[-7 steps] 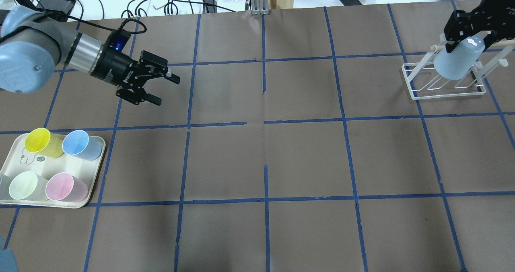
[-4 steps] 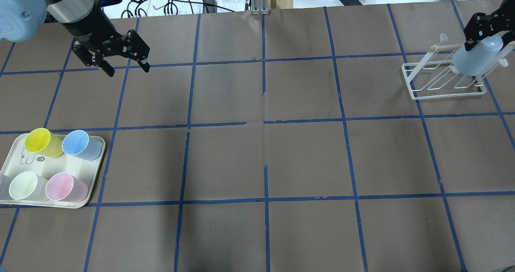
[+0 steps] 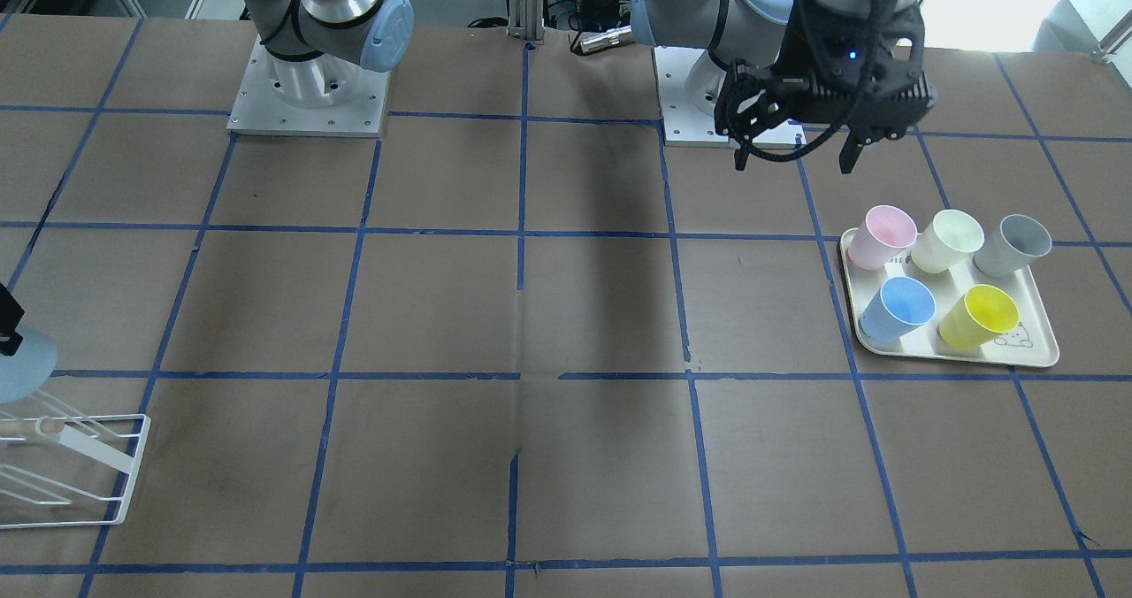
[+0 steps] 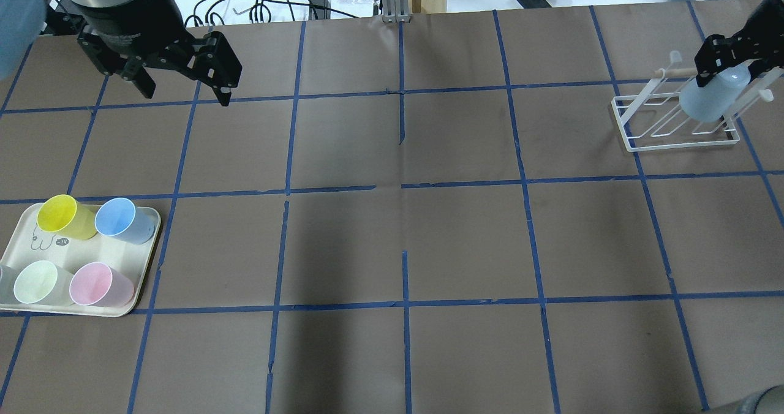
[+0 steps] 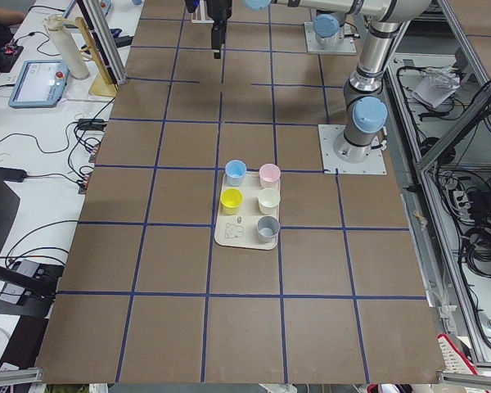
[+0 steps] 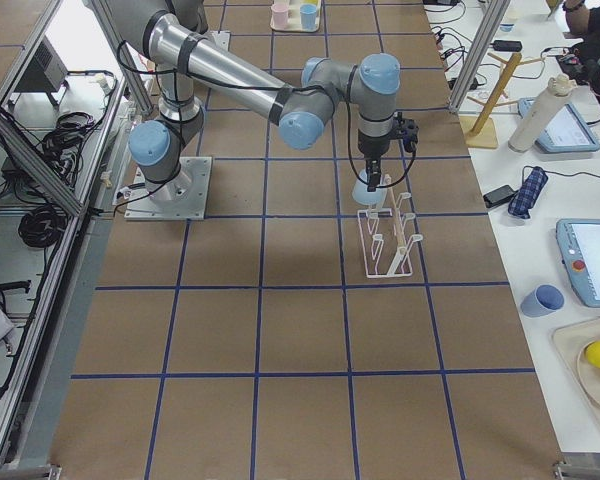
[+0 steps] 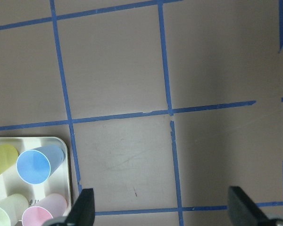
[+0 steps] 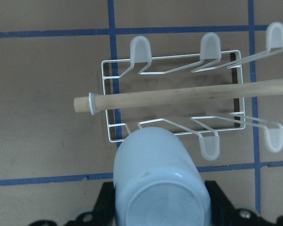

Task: Transfer IKEA cup to right arm and place on rack

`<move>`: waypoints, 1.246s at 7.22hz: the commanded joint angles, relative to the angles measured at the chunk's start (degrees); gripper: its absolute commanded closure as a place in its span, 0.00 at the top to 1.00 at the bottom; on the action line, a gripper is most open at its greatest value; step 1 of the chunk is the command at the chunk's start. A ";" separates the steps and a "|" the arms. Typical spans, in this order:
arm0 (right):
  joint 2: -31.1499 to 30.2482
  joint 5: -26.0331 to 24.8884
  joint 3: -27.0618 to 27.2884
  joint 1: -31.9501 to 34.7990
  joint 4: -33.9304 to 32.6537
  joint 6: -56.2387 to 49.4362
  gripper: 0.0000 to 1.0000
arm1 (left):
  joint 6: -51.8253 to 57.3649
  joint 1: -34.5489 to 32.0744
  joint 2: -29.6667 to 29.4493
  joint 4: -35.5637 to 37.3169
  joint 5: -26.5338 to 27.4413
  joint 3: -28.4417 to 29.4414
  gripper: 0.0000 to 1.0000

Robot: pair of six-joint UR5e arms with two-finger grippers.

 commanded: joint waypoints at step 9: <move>4.24 2.80 0.94 0.09 -2.84 0.55 0.97 | 0.79 5.93 4.45 3.17 -5.30 -5.97 1.00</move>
